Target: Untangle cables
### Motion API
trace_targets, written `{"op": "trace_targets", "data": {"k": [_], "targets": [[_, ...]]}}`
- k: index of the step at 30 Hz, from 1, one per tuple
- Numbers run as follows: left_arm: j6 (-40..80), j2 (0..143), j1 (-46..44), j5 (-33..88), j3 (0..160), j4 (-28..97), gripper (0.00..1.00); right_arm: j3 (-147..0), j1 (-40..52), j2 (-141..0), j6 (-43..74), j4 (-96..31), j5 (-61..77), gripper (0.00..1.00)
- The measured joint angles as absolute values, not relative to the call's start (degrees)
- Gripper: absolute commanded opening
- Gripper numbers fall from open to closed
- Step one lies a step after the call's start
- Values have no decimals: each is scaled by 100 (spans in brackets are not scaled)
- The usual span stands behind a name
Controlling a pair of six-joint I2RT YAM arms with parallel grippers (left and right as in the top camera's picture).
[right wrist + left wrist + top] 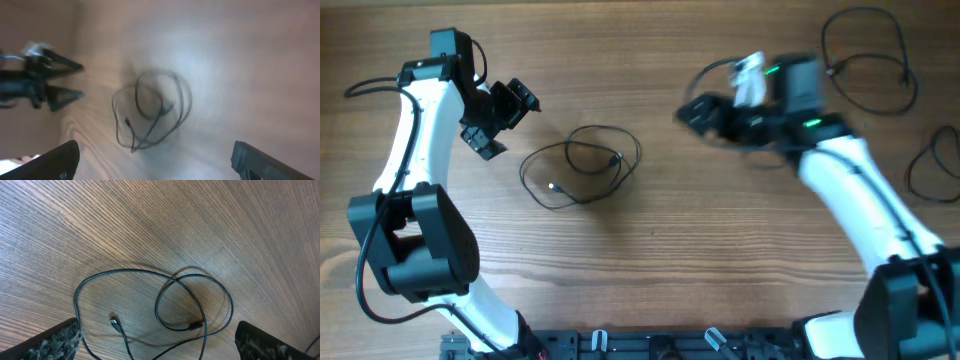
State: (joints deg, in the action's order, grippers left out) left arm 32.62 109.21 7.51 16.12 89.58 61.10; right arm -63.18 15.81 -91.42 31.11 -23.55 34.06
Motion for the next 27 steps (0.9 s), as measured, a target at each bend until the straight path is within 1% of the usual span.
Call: {"op": "trace_targets", "data": {"k": [3, 4, 5, 7, 8, 9, 11, 15, 17, 19, 22, 27], "targets": [[3264, 10921, 751, 1612, 8958, 6110, 100, -6095, 2408, -9286, 4108, -2327, 2991, 99], [3264, 10921, 751, 1612, 8958, 6110, 100, -6053, 2626, -9332, 4309, -2272, 2840, 96], [3264, 10921, 751, 1612, 8958, 6110, 100, -6038, 2856, -9371, 4473, -2213, 2622, 95], [3264, 10921, 751, 1612, 8958, 6110, 100, -6034, 3280, -9428, 4678, -2182, 2119, 96], [3264, 10921, 751, 1610, 8958, 6110, 100, -6034, 3450, -9437, 4733, -2215, 1822, 100], [3262, 10921, 751, 1612, 8958, 6108, 100, -6034, 3830, -9443, 4823, -2338, 1249, 100], [3264, 10921, 751, 1612, 8958, 6108, 100, -6034, 4193, -9452, 4884, -2475, 615, 100], [3267, 10921, 751, 1612, 8958, 6077, 100, -6051, 4298, -9450, 4947, -2724, -16, 100], [3284, 10921, 751, 1608, 8954, 5719, 100, -6106, 4265, -9415, 4965, -3170, -316, 100], [3286, 10921, 751, 1610, 8954, 5319, 100, -6254, 4244, -9201, 5094, -4014, -788, 100], [3288, 10921, 751, 1680, 8954, 5297, 100, -6322, 4215, -8464, 5502, -5030, -1459, 100], [3288, 10921, 751, 1785, 8956, 5540, 100, -6477, 4174, -7102, 6062, -5673, -2156, 100]]}}
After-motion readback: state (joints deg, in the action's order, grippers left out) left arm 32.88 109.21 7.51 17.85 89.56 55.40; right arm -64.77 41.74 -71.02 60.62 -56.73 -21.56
